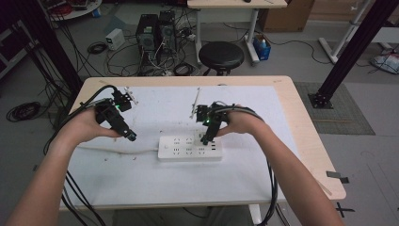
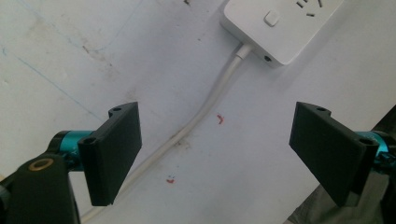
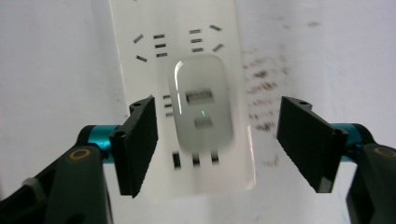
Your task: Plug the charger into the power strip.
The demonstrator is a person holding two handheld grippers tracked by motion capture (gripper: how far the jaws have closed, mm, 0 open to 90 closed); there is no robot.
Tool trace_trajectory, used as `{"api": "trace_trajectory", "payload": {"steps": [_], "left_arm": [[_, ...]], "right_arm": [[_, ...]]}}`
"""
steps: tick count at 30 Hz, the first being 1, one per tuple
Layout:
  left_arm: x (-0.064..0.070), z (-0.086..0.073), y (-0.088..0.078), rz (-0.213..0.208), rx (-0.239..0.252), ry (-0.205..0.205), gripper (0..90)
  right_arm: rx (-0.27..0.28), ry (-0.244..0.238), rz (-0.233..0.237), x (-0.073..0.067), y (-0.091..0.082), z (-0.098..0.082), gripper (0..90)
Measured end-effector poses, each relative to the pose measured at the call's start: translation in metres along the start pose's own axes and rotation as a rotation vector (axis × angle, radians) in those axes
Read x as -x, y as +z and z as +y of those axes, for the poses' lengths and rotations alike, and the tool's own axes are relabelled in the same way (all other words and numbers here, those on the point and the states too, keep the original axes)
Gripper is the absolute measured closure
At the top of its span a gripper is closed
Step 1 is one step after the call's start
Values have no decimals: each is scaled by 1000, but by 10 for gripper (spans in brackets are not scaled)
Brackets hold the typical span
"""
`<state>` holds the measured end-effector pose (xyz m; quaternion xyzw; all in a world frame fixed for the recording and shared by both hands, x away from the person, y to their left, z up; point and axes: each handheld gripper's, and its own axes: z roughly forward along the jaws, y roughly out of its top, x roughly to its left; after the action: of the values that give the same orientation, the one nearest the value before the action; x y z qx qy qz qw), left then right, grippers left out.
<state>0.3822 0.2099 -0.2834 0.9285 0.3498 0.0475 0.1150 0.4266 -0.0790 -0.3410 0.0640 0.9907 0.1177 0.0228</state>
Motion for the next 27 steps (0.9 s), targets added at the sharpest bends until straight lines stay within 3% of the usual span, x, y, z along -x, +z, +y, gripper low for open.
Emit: {"api": "trace_trajectory", "payload": {"steps": [2, 4, 5, 6, 8, 10, 13, 16, 19, 22, 27], "left_arm": [[-1, 0, -2, -3, 10, -3, 169], [-3, 0, -3, 1, 4, 0, 169], [-3, -1, -4, 3, 9, -9, 169], [-4, -1, -5, 5, 4, -4, 169], [-7, -1, -6, 6, 3, -2, 169], [-10, -2, -7, 12, 1, -14, 169], [-13, -2, -9, 21, -1, -22, 169], [-17, -1, -12, 39, -11, -40, 169], [-21, -1, -13, 50, 0, -72, 169], [-25, -1, -13, 56, 7, -94, 169], [-24, 1, -12, 58, 6, -95, 169]], "right_arm": [[45, 65, 8, 5, -19, -14, 266], [72, 130, -29, 10, -37, -31, 251], [64, 202, -48, 12, -47, -42, 239], [62, 238, -63, 14, -53, -48, 217], [61, 356, -110, 16, -71, -68, 218], [60, 433, -126, 18, -82, -82, 218], [-1, 544, -237, 17, -97, -102, 217], [-70, 694, -274, 21, -103, -120, 214], [-109, 785, -325, 25, -109, -133, 214], [-110, 843, -321, 27, -113, -143, 214], [-127, 877, -315, 28, -114, -150, 214]]}}
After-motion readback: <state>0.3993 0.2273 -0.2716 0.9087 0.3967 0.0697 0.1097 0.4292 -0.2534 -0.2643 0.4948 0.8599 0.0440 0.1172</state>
